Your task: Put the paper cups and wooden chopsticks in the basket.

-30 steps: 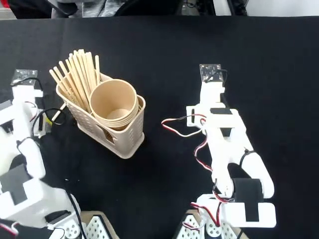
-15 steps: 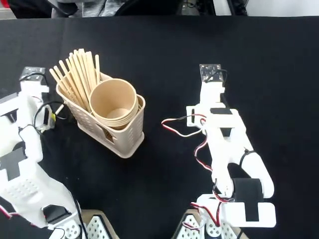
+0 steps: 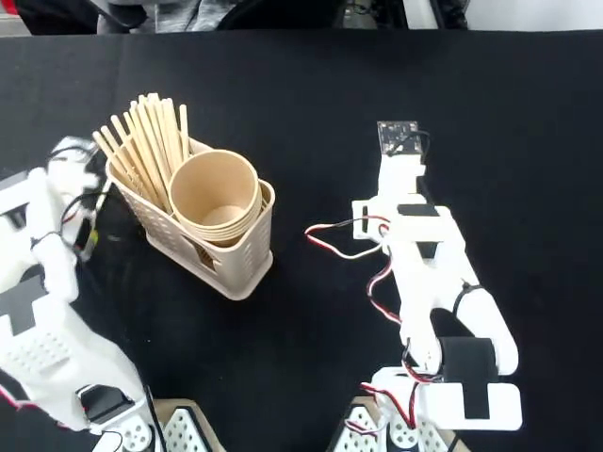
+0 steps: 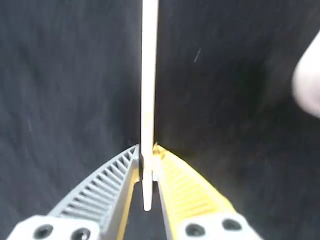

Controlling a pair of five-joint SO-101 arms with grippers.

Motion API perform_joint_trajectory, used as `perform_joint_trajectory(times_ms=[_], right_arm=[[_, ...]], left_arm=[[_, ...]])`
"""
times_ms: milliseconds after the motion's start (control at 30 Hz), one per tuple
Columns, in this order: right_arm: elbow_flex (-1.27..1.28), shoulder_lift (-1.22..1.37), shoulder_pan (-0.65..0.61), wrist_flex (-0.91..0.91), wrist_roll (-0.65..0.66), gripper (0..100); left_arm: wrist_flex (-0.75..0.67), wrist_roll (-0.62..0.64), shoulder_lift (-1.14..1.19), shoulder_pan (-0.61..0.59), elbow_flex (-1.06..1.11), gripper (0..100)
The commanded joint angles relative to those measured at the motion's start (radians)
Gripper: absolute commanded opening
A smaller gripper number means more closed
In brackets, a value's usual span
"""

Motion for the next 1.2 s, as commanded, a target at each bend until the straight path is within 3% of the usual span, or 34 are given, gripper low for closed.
perform_joint_trajectory(times_ms=[0,167,267,367,467,633,933,1167], right_arm=[[-0.004,-0.024,-0.012,-0.017,0.000,1.5],[-0.004,-0.024,-0.012,-0.015,0.000,1.5],[-0.004,-0.024,-0.012,-0.015,0.000,1.5],[-0.004,-0.024,-0.012,-0.014,0.000,1.5],[-0.004,-0.024,-0.012,-0.012,0.000,1.5],[-0.004,-0.024,-0.012,-0.011,0.000,1.5],[-0.004,-0.024,-0.012,-0.011,0.000,1.5],[-0.004,-0.024,-0.012,-0.011,0.000,1.5]], left_arm=[[0.032,-0.011,-0.143,-0.120,0.093,3],[0.026,-0.138,-0.356,-0.252,0.340,3],[-0.063,-0.201,-0.482,-0.323,0.544,3],[-0.137,-0.232,-0.595,-0.384,0.697,3],[-0.123,-0.226,-0.678,-0.415,0.763,8],[-0.064,-0.206,-0.735,-0.381,0.705,27],[-0.060,-0.078,-0.661,-0.136,0.440,22],[-0.055,0.029,-0.408,-0.036,0.156,22]])
